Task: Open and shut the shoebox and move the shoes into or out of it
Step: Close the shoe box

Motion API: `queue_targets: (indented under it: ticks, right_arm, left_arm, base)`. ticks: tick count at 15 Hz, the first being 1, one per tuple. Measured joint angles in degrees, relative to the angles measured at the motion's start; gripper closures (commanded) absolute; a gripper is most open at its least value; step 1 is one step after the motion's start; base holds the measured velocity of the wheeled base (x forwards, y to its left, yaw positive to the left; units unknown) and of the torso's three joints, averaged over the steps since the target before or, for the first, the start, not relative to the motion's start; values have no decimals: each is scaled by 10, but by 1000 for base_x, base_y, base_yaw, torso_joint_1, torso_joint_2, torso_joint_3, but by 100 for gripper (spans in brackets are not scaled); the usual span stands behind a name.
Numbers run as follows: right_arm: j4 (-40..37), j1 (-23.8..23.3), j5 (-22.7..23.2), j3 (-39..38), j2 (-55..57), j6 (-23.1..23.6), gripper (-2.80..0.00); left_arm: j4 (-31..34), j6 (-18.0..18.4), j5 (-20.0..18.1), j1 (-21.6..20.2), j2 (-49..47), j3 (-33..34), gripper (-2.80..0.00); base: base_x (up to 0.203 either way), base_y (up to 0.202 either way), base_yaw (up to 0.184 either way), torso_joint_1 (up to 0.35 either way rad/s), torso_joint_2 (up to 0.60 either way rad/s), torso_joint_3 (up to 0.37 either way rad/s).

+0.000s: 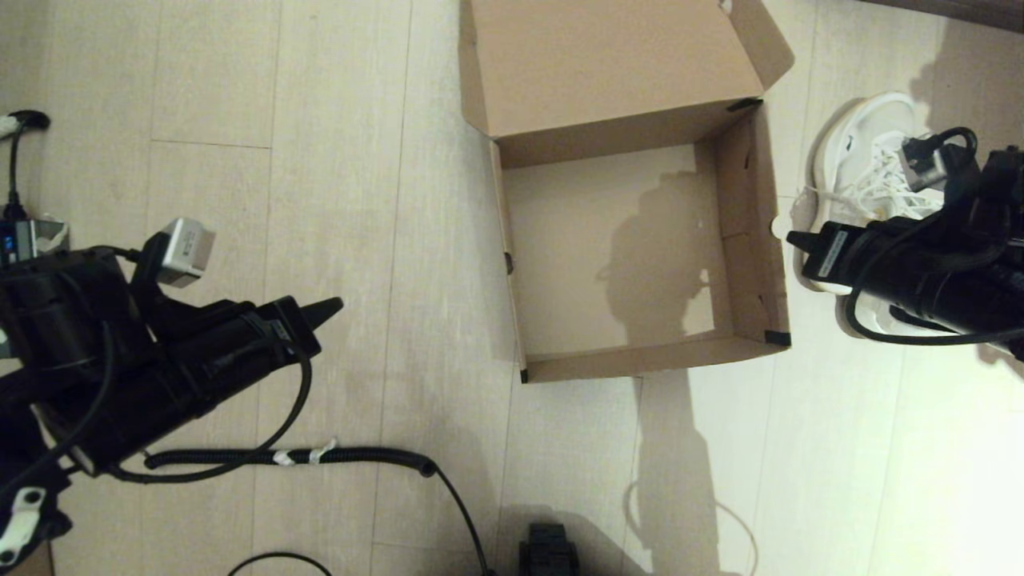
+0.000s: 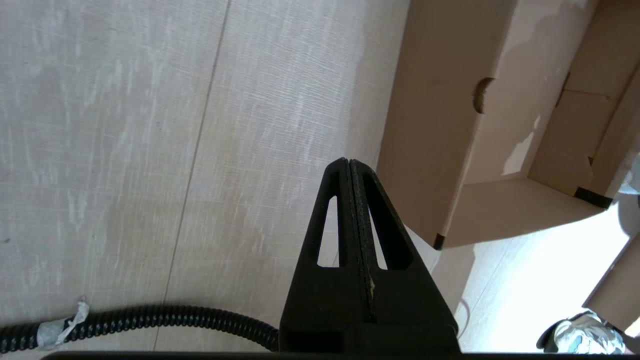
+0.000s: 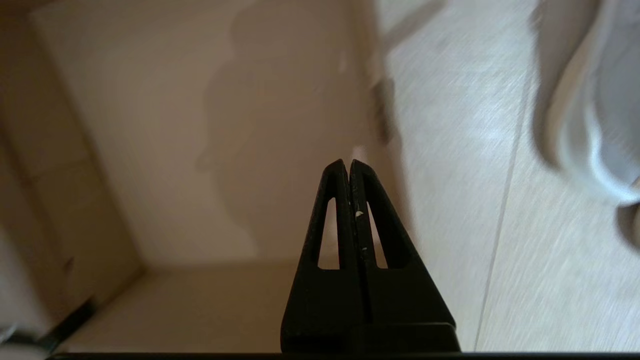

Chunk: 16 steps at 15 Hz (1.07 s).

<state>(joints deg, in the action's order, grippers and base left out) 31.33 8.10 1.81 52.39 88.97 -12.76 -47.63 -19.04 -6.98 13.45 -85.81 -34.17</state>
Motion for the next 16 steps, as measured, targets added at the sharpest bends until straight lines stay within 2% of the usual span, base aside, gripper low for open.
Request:
queue_targets:
  ticks: [4, 6, 10, 12, 16]
  right_arm:
    - [-13, 44, -3, -54, -17, 13, 0]
    - [-9, 49, -14, -66, 4, 42, 0]
    - [84, 53, -40, -70, 83, 70, 0]
    - [148, 54, -68, -73, 123, 104, 0]
    - [157, 66, -73, -92, 154, 125, 0]
  left_arm:
    - [0, -1, 0, 0, -1, 1, 0]
    - [-1, -1, 0, 0, 1, 4, 0]
    - [-8, -2, -1, -1, 5, 17, 0]
    - [-8, -2, -2, -1, 6, 20, 0]
    - [-8, -1, -2, 0, 6, 21, 0]
  base:
    - [0, 0, 0, 0, 0, 0]
    - [0, 0, 0, 0, 0, 0]
    - [0, 0, 0, 0, 0, 0]
    - [0, 0, 0, 0, 0, 0]
    - [0, 0, 0, 0, 0, 0]
